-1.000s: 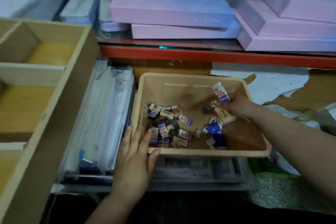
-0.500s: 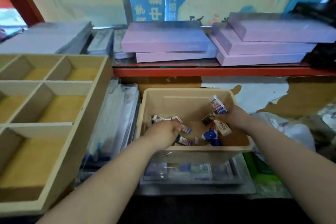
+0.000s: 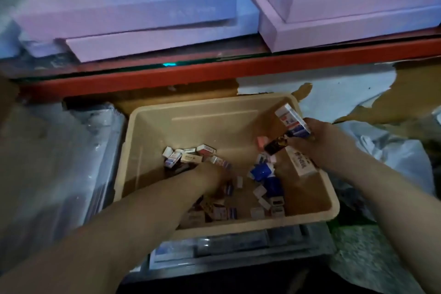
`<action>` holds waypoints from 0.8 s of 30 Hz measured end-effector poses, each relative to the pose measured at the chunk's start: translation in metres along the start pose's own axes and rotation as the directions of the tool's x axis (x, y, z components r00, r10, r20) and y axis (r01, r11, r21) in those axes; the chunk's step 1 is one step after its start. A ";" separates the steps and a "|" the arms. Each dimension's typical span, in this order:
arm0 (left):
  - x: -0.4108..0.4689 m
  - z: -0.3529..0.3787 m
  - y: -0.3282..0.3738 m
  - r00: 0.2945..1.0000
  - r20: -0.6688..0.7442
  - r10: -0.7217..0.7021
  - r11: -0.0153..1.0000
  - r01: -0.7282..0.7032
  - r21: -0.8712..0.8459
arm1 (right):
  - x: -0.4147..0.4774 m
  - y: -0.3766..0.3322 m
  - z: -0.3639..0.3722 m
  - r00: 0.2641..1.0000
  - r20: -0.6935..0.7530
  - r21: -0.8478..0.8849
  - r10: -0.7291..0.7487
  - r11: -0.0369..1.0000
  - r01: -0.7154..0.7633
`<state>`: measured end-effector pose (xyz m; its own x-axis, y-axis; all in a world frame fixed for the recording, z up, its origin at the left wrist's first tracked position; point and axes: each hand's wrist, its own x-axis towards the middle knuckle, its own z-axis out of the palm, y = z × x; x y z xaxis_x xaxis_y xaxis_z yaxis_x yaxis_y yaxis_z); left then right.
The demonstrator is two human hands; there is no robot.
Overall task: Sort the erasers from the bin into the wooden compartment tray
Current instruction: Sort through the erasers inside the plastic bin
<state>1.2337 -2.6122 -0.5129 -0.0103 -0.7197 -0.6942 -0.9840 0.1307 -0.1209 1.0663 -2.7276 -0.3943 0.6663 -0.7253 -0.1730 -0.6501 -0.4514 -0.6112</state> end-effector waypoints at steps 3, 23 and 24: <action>0.016 0.010 -0.003 0.983 0.079 -0.166 0.900 0.183 -0.396 | 0.003 -0.001 0.001 1.000 0.014 -0.017 0.022 1.000 -0.022; -0.116 -0.077 -0.008 0.620 -0.322 -0.715 0.369 -0.056 -0.928 | -0.029 -0.034 -0.025 0.997 0.071 0.242 0.038 0.969 -0.054; -0.139 -0.079 0.003 0.570 -0.348 -0.744 0.368 -0.084 -0.926 | -0.036 -0.042 -0.029 0.998 0.060 0.256 0.022 0.966 -0.037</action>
<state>1.2185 -2.5658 -0.3606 0.6643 -0.7452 -0.0591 -0.5263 -0.5223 0.6710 1.0593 -2.6978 -0.3406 0.6724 -0.7026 -0.2330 -0.5592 -0.2760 -0.7817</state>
